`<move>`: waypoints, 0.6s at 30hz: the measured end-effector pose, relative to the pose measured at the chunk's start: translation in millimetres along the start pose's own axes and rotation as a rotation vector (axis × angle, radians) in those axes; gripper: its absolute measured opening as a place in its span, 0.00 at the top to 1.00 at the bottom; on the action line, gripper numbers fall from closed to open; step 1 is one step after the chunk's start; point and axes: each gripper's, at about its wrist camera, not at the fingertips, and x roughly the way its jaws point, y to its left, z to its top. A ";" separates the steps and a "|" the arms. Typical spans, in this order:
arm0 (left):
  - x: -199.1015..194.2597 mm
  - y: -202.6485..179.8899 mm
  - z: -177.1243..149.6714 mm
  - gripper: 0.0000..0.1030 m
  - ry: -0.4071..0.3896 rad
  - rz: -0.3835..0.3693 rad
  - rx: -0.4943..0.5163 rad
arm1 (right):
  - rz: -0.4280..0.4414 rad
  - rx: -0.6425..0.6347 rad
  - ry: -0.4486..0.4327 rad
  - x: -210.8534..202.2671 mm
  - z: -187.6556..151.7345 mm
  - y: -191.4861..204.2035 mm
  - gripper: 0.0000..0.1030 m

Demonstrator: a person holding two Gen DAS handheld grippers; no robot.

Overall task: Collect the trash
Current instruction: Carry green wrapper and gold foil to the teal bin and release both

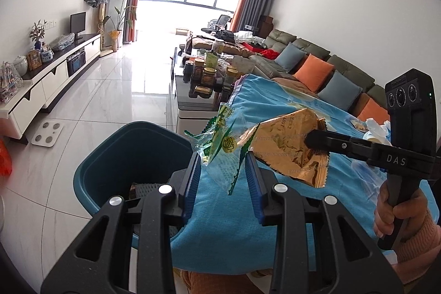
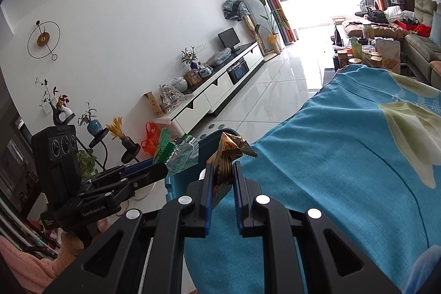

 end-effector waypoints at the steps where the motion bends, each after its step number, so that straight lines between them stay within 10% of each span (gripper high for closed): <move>1: 0.2 1.8 0.4 0.68 0.000 0.003 -0.003 | 0.001 -0.001 0.002 0.9 -0.3 1.3 0.88; 18: 7.3 9.7 -3.3 0.68 0.005 0.058 -0.040 | 0.006 -0.008 0.025 22.3 8.1 8.2 0.88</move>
